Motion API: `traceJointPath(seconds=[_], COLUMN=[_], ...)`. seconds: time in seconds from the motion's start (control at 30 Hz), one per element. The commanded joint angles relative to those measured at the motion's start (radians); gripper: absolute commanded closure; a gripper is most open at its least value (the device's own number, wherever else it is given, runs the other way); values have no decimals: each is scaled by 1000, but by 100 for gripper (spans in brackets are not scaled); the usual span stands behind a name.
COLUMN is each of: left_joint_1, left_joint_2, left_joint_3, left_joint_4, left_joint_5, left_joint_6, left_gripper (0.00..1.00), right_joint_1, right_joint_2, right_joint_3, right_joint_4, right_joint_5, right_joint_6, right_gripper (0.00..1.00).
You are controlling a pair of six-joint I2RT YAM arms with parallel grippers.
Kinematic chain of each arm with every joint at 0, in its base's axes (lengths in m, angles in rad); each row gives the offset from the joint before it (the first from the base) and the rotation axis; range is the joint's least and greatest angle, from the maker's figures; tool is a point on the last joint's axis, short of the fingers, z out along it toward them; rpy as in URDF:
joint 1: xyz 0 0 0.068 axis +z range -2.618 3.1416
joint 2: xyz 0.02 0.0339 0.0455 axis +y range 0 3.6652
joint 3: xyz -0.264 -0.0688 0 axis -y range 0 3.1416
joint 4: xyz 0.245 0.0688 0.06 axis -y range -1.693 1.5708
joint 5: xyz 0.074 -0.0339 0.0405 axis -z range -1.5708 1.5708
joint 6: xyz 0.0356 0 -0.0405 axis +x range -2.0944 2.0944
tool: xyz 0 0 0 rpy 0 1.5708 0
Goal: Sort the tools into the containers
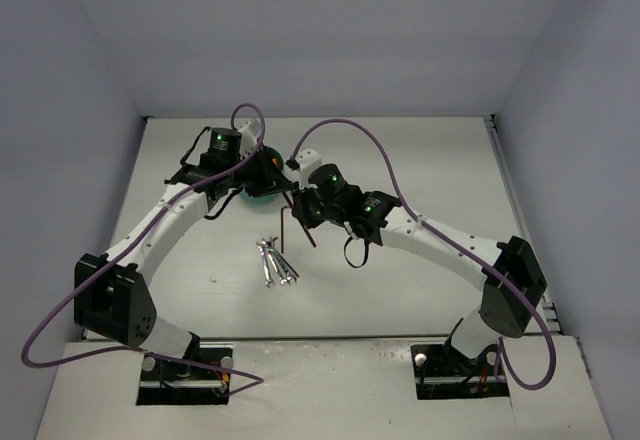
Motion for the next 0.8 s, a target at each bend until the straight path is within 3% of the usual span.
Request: traceJointPath(seconds=[0.0, 0.13, 0.4, 0.77], left_joint_1=[-7, -3, 90, 205], left_joint_2=[-28, -30, -65, -52], left_joint_3=[32, 22, 46, 37], left_joint_4=[79, 123, 141, 327], left_joint_5=[41, 52, -96, -437], left_joint_6=[-21, -41, -9, -17], left_gripper=[100, 100, 100, 100], right_joint_1=[-9, -17, -70, -132], right_joint_2=[-57, -64, -127, -249], right_joint_3=[-5, -7, -39, -144], right_joint_4=[105, 107, 106, 101], right_joint_5=[-6, 0, 2, 17], right_joint_6=[20, 26, 40, 64], right_gripper=[100, 96, 36, 33])
